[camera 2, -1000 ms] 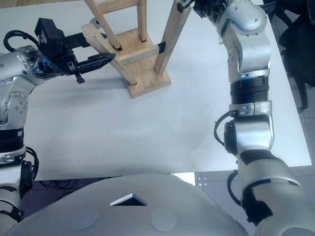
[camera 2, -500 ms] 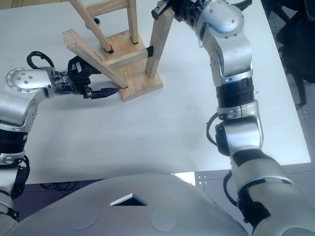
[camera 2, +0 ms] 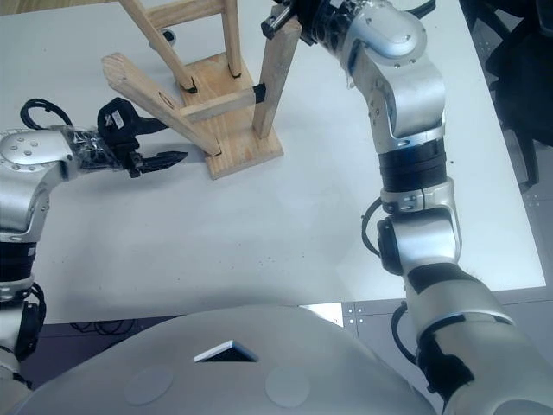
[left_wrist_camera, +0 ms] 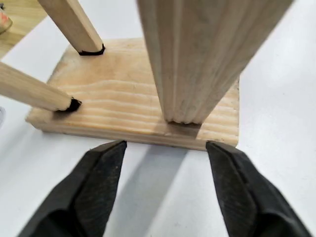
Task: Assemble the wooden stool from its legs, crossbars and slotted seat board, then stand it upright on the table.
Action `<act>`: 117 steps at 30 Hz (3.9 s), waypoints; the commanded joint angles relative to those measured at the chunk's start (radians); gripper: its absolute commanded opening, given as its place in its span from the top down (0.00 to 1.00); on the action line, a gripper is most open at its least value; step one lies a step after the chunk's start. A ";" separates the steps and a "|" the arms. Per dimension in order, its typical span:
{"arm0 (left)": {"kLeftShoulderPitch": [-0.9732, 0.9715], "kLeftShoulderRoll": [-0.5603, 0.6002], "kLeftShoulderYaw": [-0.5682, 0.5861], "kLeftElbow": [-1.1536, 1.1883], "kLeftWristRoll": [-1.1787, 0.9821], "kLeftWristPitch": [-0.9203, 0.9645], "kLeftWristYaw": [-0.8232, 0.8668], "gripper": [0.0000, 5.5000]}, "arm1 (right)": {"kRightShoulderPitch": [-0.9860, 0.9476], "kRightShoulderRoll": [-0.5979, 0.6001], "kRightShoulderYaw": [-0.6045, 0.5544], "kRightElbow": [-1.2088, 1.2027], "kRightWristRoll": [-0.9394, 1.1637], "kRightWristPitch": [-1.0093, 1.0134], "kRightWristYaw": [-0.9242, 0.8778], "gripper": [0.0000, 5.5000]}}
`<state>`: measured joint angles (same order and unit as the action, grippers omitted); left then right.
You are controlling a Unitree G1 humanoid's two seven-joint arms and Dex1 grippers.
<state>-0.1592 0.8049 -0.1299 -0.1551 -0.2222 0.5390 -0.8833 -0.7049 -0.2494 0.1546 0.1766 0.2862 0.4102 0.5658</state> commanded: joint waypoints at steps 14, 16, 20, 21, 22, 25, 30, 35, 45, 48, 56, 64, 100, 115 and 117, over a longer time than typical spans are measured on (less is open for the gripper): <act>0.140 0.086 -0.046 -0.128 -0.016 0.081 -0.141 0.82 | 0.126 0.018 0.104 0.077 -0.033 0.142 0.054 1.00; 0.149 0.082 -0.060 -0.144 -0.021 0.088 -0.143 0.82 | 0.128 0.016 0.107 0.074 -0.032 0.145 0.056 1.00; 0.163 0.060 -0.110 -0.194 -0.038 0.108 -0.150 0.82 | 0.122 0.015 0.113 0.073 -0.025 0.154 0.060 1.00; 0.162 0.047 -0.128 -0.199 -0.038 0.112 -0.146 0.82 | 0.121 0.015 0.115 0.071 -0.021 0.161 0.062 1.00; 0.161 0.034 -0.142 -0.202 -0.037 0.116 -0.140 0.82 | 0.120 0.015 0.117 0.067 -0.017 0.169 0.066 1.00; 0.153 -0.005 -0.170 -0.145 -0.006 0.111 -0.100 0.82 | 0.131 0.001 0.138 0.035 -0.007 0.202 0.091 1.00; 0.148 -0.002 -0.187 -0.051 0.053 0.063 -0.063 0.82 | 0.132 -0.030 0.167 -0.029 0.005 0.255 0.127 1.00; 0.094 -0.035 -0.162 0.063 0.092 -0.003 0.000 0.82 | 0.110 -0.042 0.195 -0.075 0.013 0.299 0.153 1.00; -0.006 -0.024 -0.141 0.215 0.144 -0.086 -0.005 0.82 | 0.068 -0.037 0.193 -0.047 0.002 0.297 0.153 1.00; -0.001 -0.032 -0.110 0.212 0.145 -0.090 0.017 0.82 | 0.086 -0.041 0.191 -0.062 0.008 0.307 0.148 1.00; -0.182 -0.206 -0.059 0.442 0.184 -0.144 0.191 0.82 | -0.035 0.097 0.241 -0.006 0.017 0.314 0.145 1.00; -0.317 -0.329 -0.046 0.659 0.214 -0.241 0.247 0.82 | -0.138 0.200 0.293 0.102 -0.026 0.266 0.169 1.00; 0.017 -0.438 -0.005 0.159 0.035 -0.276 0.243 0.62 | -0.093 -0.011 -0.524 -0.052 0.640 0.576 -0.053 1.00; 0.086 -0.198 0.108 0.180 -0.290 -0.147 -0.275 0.79 | -0.108 -0.282 -0.476 0.159 0.554 0.426 0.334 1.00; 0.074 -0.155 0.120 0.183 -0.336 -0.077 -0.330 0.79 | -0.041 -0.301 -0.378 0.149 0.501 0.397 0.464 1.00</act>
<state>-0.0950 0.6154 0.0004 0.0172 -0.5211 0.3724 -1.1578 -0.8033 -0.5283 -0.2980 0.3296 0.8287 0.8289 0.9415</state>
